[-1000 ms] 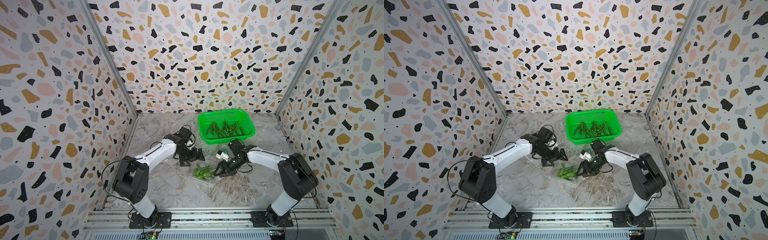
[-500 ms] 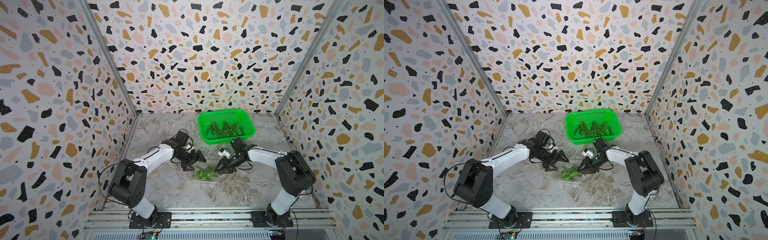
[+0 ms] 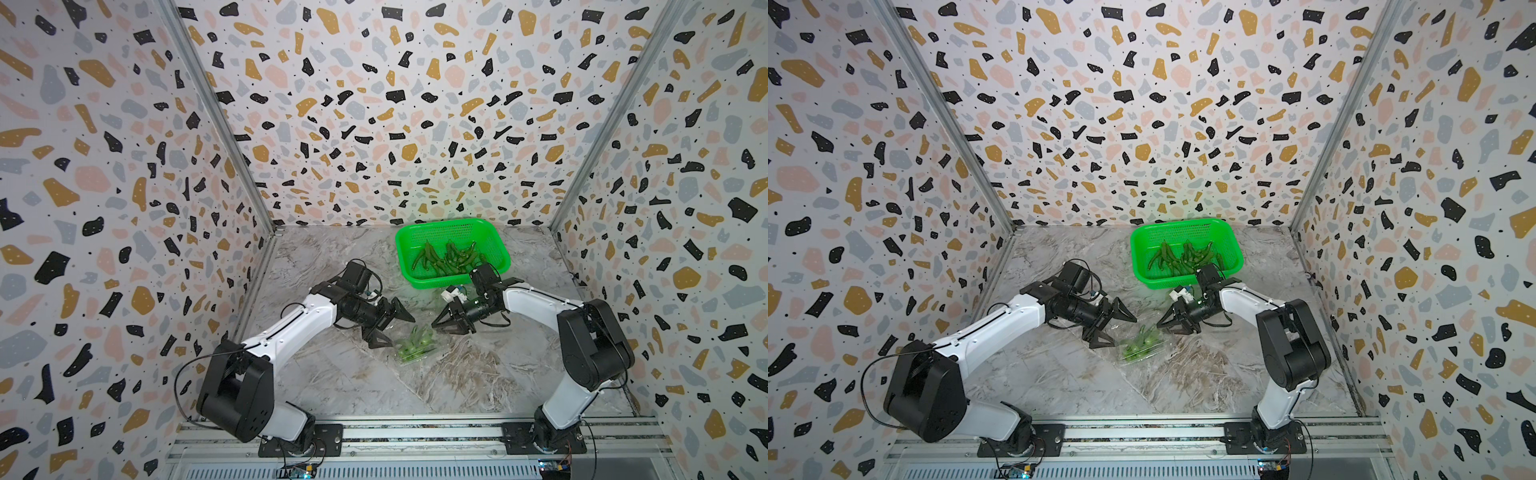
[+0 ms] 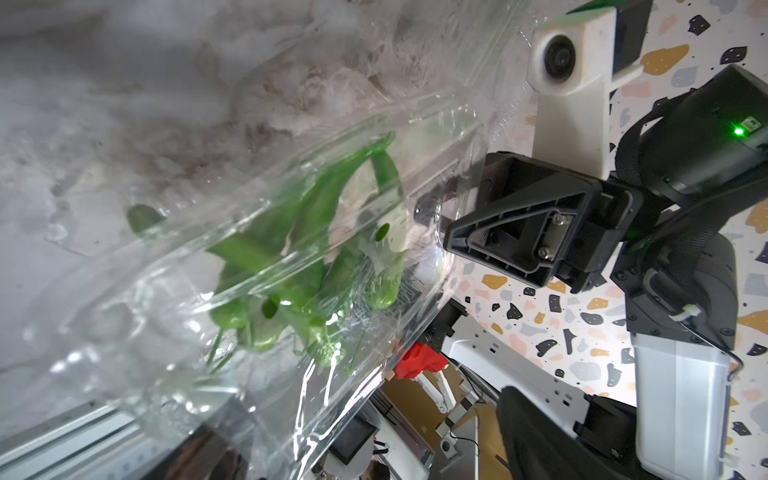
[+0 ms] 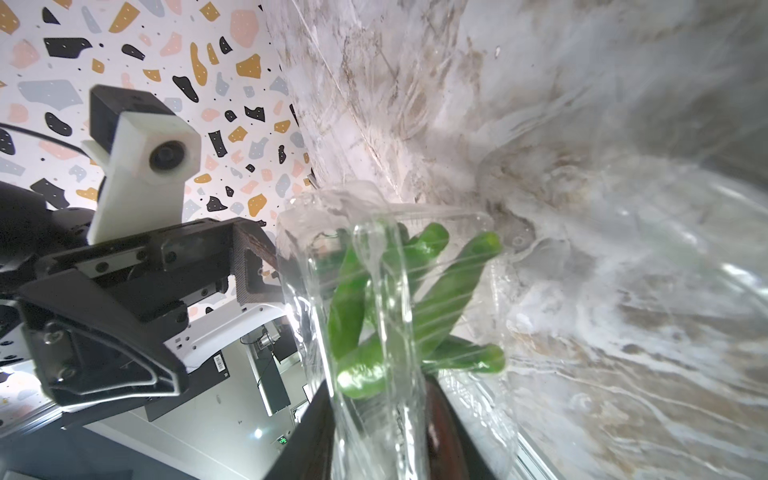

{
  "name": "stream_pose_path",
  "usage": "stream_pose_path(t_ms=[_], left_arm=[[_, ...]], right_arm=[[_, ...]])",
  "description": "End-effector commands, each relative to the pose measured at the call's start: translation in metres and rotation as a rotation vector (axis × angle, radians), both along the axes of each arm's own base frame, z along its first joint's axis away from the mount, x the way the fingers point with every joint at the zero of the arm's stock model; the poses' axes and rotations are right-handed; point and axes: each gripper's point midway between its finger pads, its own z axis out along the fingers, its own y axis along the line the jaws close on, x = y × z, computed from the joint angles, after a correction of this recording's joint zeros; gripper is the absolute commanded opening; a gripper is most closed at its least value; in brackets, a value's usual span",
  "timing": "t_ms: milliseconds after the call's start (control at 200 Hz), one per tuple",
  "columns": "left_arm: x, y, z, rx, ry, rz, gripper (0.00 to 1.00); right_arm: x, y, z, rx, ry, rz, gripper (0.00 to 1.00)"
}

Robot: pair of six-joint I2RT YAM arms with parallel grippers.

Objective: Take small green peppers out of containers
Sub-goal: Adjust the packing box at the center of the board.

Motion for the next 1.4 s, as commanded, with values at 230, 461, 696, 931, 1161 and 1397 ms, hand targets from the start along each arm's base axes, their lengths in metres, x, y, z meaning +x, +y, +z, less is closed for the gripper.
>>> stream_pose_path(t_ms=[230,461,696,931,1161,1397], left_arm=[[-0.004,-0.015,0.037,-0.143,-0.030,-0.033,0.89],[-0.001,-0.018,0.043,-0.163,-0.040,-0.028,0.89],[0.003,-0.021,0.052,-0.193,-0.048,-0.022,0.89],[0.001,-0.021,0.038,-0.177,-0.039,-0.028,0.89],[-0.016,-0.006,0.002,-0.079,-0.017,-0.045,0.90],[-0.041,0.014,-0.006,0.041,0.008,-0.109,0.98]], right_arm=[[-0.004,0.015,0.038,0.105,0.039,0.041,0.34],[-0.002,0.016,0.036,0.101,0.036,0.041,0.34],[0.000,0.026,0.030,0.086,0.018,0.064,0.34],[0.016,0.061,0.014,0.046,-0.146,0.149,0.39],[0.050,0.101,-0.009,0.003,-0.322,0.225,0.54],[0.092,0.105,-0.004,-0.161,-0.502,0.263,0.69]])
